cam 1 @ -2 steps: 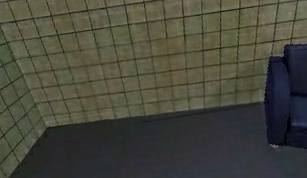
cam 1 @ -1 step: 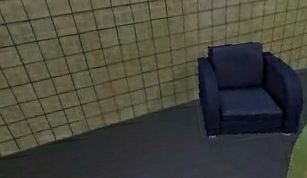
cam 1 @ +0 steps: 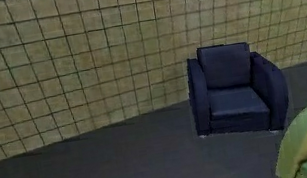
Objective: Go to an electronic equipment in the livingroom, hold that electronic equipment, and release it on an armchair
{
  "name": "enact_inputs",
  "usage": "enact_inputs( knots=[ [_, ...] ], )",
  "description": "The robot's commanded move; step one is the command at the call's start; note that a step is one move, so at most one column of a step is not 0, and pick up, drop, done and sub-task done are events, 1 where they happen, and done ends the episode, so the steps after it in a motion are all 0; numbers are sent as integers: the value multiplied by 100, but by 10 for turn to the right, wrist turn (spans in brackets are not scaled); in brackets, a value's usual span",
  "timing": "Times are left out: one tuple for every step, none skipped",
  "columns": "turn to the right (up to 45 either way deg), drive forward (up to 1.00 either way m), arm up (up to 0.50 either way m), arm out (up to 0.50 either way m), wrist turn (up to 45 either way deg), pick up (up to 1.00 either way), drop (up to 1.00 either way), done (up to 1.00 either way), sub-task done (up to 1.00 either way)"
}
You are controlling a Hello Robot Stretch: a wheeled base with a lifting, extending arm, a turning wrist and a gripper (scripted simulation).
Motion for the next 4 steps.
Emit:
enact_inputs(
  knots=[
    [0, 100, 0, 0, 0, 0, 0, 0, 0],
    [0, 15, 0, 0, 0, 0, 0, 0, 0],
    [450, 0, 0, 0, 0, 0, 0, 0, 0],
    [450, 0, 0, 0, 0, 0, 0, 0, 0]
  ],
)
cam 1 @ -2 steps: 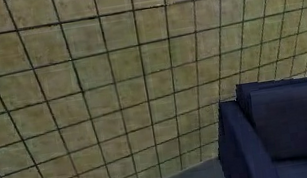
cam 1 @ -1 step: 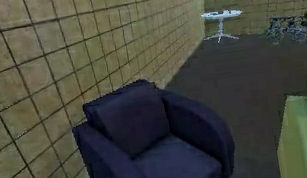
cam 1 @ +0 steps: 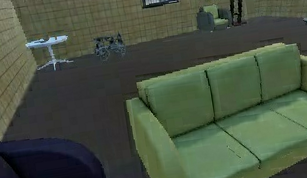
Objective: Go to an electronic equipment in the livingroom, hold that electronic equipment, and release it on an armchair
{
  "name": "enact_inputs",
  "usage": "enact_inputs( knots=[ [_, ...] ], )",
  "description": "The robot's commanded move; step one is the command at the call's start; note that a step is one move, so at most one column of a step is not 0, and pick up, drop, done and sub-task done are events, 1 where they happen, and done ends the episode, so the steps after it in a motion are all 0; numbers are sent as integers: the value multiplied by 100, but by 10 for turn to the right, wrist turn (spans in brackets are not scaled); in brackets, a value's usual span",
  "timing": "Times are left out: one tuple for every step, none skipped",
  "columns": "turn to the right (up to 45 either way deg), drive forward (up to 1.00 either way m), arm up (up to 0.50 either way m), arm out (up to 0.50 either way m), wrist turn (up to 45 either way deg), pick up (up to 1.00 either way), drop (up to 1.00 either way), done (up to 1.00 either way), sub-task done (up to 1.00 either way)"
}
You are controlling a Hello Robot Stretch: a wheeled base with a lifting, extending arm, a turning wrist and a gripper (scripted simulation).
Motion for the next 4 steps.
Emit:
enact_inputs(
  knots=[
    [270, 0, 0, 0, 0, 0, 0, 0, 0],
    [-450, 0, 0, 0, 0, 0, 0, 0, 0],
    [-450, 0, 0, 0, 0, 0, 0, 0, 0],
    [-240, 0, 0, 0, 0, 0, 0, 0, 0]
  ],
)
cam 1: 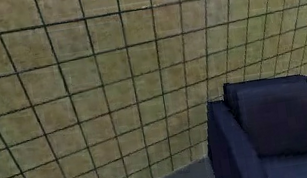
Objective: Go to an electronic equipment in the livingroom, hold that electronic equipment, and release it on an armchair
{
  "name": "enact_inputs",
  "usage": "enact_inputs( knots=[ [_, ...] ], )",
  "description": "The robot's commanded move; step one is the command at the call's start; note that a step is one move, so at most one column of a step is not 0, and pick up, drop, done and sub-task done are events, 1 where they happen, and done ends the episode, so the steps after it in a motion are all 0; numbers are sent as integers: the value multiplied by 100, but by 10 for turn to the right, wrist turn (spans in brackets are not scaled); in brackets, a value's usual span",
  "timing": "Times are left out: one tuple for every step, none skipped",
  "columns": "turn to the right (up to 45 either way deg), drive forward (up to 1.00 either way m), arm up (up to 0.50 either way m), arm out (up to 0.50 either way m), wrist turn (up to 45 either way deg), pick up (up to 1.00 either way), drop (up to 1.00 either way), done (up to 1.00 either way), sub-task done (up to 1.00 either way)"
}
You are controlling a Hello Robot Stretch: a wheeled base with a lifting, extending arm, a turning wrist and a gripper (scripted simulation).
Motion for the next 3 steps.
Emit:
enact_inputs(
  knots=[
    [450, 0, 0, 0, 0, 0, 0, 0, 0],
    [450, 0, 0, 0, 0, 0, 0, 0, 0],
    [240, 0, 0, 0, 0, 0, 0, 0, 0]
  ],
)
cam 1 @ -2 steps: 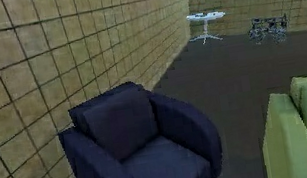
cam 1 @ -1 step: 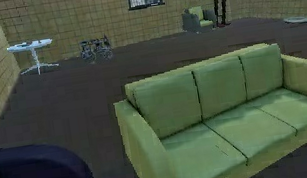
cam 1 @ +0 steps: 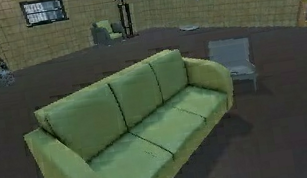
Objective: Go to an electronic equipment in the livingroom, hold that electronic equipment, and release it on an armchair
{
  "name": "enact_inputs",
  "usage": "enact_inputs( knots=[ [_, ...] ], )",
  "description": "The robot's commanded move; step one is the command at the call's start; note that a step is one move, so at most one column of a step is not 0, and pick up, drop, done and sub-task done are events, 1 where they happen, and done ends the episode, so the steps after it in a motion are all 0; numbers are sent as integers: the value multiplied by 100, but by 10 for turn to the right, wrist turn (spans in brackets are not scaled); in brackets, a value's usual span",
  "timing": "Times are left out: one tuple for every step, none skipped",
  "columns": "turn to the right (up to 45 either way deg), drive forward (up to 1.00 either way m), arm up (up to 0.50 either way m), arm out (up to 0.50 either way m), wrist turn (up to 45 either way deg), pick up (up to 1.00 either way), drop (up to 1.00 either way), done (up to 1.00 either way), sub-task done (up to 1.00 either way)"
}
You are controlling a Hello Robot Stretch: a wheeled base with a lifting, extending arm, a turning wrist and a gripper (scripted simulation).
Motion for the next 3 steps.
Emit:
enact_inputs(
  knots=[
    [-450, 0, 0, 0, 0, 0, 0, 0, 0],
    [-450, 0, 0, 0, 0, 0, 0, 0, 0],
    [-240, 0, 0, 0, 0, 0, 0, 0, 0]
  ],
)
